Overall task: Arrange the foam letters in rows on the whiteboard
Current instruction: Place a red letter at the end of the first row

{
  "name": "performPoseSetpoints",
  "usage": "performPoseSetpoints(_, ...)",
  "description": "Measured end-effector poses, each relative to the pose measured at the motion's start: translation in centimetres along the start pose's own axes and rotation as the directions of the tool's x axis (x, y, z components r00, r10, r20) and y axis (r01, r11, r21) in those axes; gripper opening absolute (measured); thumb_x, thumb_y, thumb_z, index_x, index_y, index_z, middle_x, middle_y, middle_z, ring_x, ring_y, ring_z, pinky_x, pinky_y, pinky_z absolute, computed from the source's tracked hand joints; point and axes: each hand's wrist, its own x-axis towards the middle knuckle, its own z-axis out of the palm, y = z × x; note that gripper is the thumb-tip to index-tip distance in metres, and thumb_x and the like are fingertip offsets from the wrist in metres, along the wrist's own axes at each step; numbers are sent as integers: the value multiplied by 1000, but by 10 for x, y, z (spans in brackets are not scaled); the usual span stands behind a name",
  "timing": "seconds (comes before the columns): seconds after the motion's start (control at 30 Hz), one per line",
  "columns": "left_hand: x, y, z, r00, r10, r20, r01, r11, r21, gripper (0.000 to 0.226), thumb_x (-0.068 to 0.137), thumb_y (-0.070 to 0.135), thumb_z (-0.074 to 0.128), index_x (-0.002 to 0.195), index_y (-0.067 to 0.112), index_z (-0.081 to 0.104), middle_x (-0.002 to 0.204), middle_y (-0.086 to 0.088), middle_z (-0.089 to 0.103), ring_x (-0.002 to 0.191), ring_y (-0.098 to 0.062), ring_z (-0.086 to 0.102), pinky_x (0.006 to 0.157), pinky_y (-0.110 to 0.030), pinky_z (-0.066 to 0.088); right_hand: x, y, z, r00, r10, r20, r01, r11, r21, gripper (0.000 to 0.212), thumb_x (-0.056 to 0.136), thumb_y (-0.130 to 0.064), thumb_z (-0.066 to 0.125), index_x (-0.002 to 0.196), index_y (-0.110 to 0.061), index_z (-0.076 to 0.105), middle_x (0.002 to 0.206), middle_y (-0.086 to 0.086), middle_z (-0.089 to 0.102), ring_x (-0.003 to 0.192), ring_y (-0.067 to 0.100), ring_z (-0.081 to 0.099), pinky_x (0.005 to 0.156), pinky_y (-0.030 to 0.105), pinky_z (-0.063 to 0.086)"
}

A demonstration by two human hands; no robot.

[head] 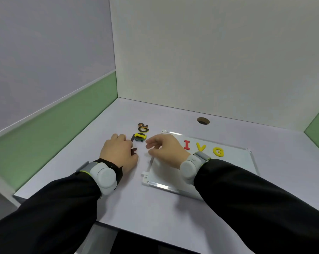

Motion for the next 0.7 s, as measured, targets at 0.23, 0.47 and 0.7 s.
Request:
performPoseSetpoints(0.23, 4, -2, 7, 1000, 22, 1, -22, 999, -36, 32, 91, 47, 50, 108, 26, 68, 112, 1, 55, 111, -22, 44, 89, -34, 42, 2, -5, 15, 998, -14, 60, 18, 997, -75, 37, 83, -5, 62, 119, -13, 68, 109, 0, 74, 84, 2, 60, 85, 16, 47)
performPoseSetpoints(0.47, 14, -6, 5, 998, 58, -9, -58, 997, -44, 38, 100, 41, 37, 99, 23, 71, 96, -1, 57, 99, -23, 48, 82, -35, 43, -1, -1, 12, 1000, 12, 20, -12, 999, -36, 33, 85, -5, 61, 116, -13, 69, 107, 2, 74, 88, 5, 63, 89, 19, 49)
performPoseSetpoints(0.7, 21, 6, -12, 997, -63, -36, 45, 928, -369, 38, 98, 32, 45, 71, 10, 59, 71, -5, 57, 69, -27, 52, 56, -32, 35, -1, 4, -1, 998, 59, -16, -59, 998, 26, 30, 87, -11, 63, 117, -13, 68, 109, 3, 73, 98, 11, 66, 94, 23, 50)
